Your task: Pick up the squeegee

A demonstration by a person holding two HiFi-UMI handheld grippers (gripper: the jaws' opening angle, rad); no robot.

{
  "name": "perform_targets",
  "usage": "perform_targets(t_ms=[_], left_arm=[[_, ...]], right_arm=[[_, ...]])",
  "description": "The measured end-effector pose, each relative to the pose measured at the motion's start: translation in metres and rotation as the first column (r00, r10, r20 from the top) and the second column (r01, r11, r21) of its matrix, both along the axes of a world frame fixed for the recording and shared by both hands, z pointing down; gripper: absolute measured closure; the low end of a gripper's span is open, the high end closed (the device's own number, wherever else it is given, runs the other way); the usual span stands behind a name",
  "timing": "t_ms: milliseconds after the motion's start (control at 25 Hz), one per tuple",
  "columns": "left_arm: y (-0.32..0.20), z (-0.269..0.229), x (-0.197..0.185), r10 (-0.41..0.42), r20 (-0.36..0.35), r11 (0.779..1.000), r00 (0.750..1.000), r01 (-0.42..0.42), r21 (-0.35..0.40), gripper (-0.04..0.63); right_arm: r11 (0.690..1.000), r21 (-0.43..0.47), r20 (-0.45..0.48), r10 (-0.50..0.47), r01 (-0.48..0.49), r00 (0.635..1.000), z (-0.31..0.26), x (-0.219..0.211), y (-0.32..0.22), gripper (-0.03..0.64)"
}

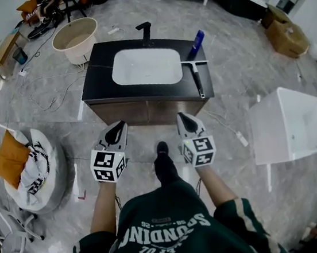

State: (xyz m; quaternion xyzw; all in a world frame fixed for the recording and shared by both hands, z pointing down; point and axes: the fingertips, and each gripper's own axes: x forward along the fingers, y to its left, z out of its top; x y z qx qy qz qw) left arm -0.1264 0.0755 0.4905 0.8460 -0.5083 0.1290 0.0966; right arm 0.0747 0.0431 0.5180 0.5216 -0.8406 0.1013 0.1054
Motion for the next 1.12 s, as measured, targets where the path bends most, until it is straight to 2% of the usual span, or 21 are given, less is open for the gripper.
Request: perform_targets(t_ms=[280, 640, 920, 1120], left_arm=[[-0.087, 0.003, 0.006, -0.012, 0.006, 1.0, 1.0, 0.012, -0.007, 0.572], [-0.206, 0.002, 0.015, -0.05, 0.003, 0.998, 0.999, 0.05, -0.041, 0.572], [-0.266, -0.005, 0.018, -0.049, 0.008, 0.998, 0.999, 0.049, -0.044, 0.572], [-0.303, -0.011, 0.014, -0.017, 0.007, 0.999, 1.0, 0.017, -0.037, 0.572]], right_arm=[[1.0, -0.021, 0.009, -0.005, 0.005, 1.0, 0.013, 0.004, -0.091, 0.615], [0.997, -0.043, 0.007, -0.063, 0.063, 0.998, 0.003, 0.001, -0.218, 0.615], [0.995, -0.041, 0.01, -0.086, 0.086, 0.996, -0.007, -0.006, -0.277, 0.615], [0.997, -0.042, 0.019, -0.06, 0.06, 0.998, -0.01, -0.015, -0.303, 0.615]])
